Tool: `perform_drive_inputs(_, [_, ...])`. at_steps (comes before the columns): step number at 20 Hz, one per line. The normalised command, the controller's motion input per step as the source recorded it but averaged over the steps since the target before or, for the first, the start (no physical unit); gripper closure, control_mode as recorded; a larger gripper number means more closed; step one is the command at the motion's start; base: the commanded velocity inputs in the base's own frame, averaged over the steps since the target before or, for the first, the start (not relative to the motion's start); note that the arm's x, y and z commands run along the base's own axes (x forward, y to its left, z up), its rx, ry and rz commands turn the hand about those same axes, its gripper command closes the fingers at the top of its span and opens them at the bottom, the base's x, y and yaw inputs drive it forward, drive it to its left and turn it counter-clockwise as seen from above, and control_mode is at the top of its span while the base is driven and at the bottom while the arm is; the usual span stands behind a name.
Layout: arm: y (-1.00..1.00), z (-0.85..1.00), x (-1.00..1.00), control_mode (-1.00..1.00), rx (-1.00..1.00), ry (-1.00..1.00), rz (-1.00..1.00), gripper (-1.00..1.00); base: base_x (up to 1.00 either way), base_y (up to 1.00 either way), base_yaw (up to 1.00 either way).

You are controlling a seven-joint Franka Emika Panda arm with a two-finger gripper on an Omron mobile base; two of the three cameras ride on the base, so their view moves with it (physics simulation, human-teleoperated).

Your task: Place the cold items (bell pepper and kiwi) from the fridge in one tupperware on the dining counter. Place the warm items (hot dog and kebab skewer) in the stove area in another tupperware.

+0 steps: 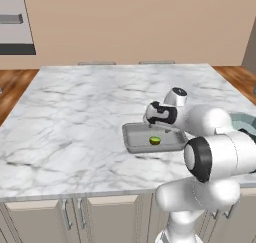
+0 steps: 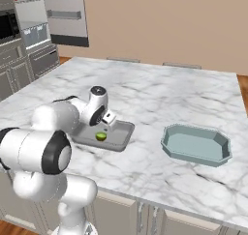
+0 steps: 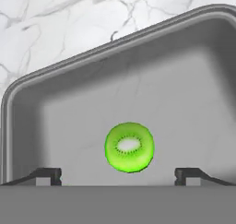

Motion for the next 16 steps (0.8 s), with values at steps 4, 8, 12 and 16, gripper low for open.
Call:
perform_drive_inputs(4, [-0.09, 1.0, -1.0, -1.0, 0.09, -0.07, 0.0, -1.0, 0.0, 0.0, 0.0])
perform_drive_inputs(8, [-0.12, 0.87, -1.0, -1.0, -0.02, 0.2, 0.0, -1.0, 0.0, 0.0, 0.0])
perform_drive_inputs(12, [0.0, 0.1, -1.0, -1.0, -0.31, 0.48, 0.0, -1.0, 0.0, 0.0, 0.0])
perform_drive_inputs(16, [-0.01, -0.32, -0.97, -1.0, -0.25, 0.31, 0.0, -1.0, 0.0, 0.0, 0.0])
